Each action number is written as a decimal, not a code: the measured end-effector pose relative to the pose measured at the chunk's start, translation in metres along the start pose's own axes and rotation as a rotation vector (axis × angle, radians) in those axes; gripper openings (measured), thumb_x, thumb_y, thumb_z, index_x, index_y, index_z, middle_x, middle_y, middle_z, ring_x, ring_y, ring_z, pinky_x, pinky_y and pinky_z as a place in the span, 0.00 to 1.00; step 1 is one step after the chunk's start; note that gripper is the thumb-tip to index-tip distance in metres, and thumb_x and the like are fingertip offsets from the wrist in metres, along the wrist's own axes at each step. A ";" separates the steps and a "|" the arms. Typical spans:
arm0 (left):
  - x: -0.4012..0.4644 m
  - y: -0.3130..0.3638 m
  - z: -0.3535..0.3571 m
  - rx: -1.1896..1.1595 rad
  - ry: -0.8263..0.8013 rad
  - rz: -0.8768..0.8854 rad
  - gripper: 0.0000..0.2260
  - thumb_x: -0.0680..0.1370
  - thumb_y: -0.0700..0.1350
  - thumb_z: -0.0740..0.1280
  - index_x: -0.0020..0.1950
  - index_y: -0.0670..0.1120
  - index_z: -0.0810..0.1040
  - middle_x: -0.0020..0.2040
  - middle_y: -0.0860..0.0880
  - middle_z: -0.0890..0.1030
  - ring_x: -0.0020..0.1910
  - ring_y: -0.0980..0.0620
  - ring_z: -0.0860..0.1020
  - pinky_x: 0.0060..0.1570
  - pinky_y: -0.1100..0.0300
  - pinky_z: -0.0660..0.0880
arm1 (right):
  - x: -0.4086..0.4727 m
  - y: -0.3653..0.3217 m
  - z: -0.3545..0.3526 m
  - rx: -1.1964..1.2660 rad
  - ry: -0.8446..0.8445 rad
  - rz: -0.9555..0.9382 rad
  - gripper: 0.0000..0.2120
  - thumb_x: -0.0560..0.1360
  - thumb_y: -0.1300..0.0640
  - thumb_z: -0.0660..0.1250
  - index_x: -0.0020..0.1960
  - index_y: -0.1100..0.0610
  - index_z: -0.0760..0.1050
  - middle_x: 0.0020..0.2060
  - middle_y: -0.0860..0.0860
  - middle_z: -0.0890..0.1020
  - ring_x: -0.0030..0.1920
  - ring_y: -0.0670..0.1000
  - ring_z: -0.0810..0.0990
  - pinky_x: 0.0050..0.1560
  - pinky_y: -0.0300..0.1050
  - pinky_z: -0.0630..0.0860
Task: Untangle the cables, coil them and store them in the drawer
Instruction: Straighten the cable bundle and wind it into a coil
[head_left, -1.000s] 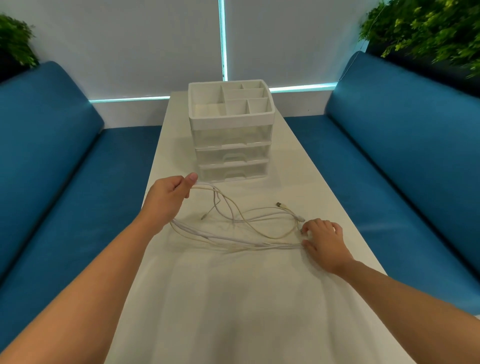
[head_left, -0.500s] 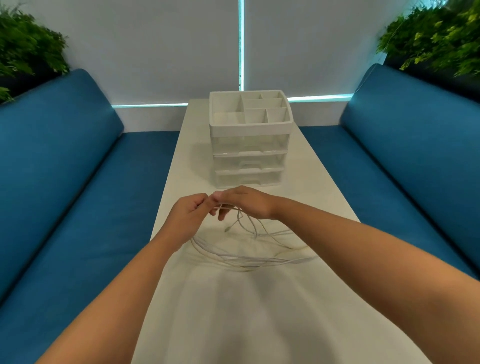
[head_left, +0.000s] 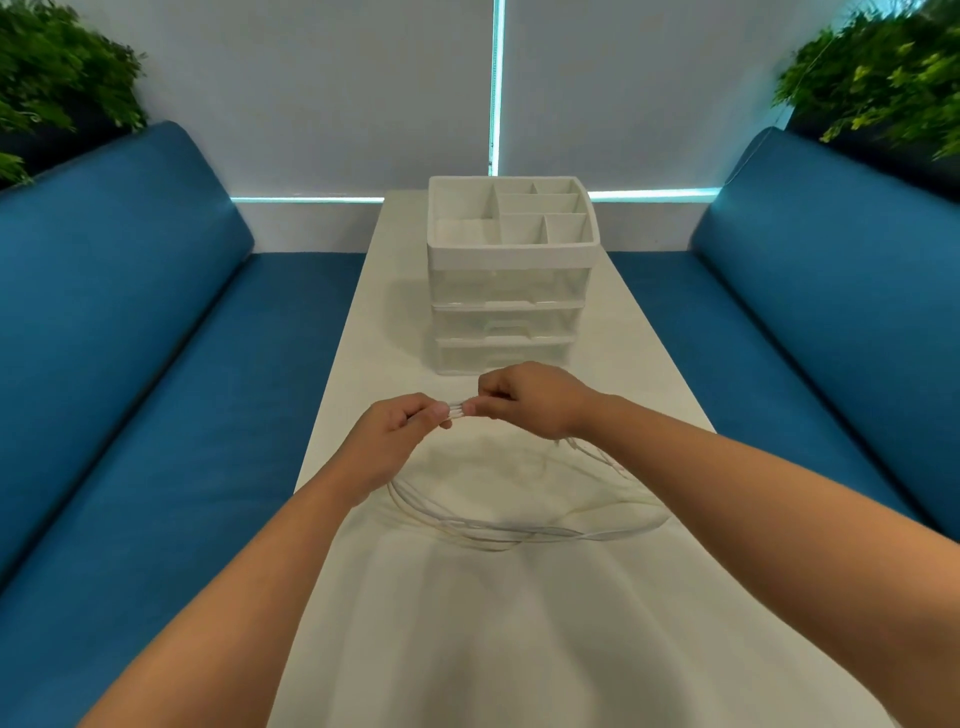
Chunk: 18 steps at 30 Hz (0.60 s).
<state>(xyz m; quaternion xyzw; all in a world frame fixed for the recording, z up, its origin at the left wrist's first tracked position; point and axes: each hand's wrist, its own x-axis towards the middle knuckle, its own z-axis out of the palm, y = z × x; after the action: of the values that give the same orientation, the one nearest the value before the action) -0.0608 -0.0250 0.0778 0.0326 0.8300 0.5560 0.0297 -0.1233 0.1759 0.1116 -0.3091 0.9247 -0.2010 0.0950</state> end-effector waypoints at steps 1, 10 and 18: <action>0.001 0.001 0.001 0.008 0.004 0.012 0.12 0.81 0.51 0.64 0.45 0.47 0.83 0.36 0.55 0.78 0.33 0.61 0.70 0.39 0.65 0.67 | 0.001 0.001 0.000 -0.005 0.010 0.012 0.25 0.77 0.36 0.58 0.36 0.57 0.68 0.28 0.48 0.69 0.31 0.48 0.67 0.35 0.45 0.65; 0.005 -0.007 -0.009 0.073 0.036 -0.035 0.14 0.78 0.56 0.67 0.41 0.47 0.82 0.41 0.49 0.82 0.41 0.54 0.76 0.44 0.61 0.69 | -0.013 0.026 -0.018 0.247 -0.228 0.130 0.18 0.78 0.44 0.63 0.41 0.58 0.77 0.30 0.48 0.77 0.32 0.47 0.73 0.41 0.40 0.69; 0.010 -0.013 -0.002 0.084 0.071 -0.031 0.15 0.77 0.58 0.66 0.40 0.49 0.82 0.45 0.47 0.83 0.45 0.47 0.77 0.45 0.58 0.69 | -0.018 0.022 -0.031 -0.257 0.021 0.152 0.28 0.74 0.32 0.59 0.31 0.56 0.66 0.26 0.49 0.70 0.29 0.50 0.69 0.32 0.44 0.64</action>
<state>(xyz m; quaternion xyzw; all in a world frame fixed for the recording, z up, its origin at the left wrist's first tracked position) -0.0714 -0.0309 0.0666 0.0011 0.8534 0.5211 0.0072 -0.1300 0.2129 0.1307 -0.2458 0.9645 -0.0764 0.0598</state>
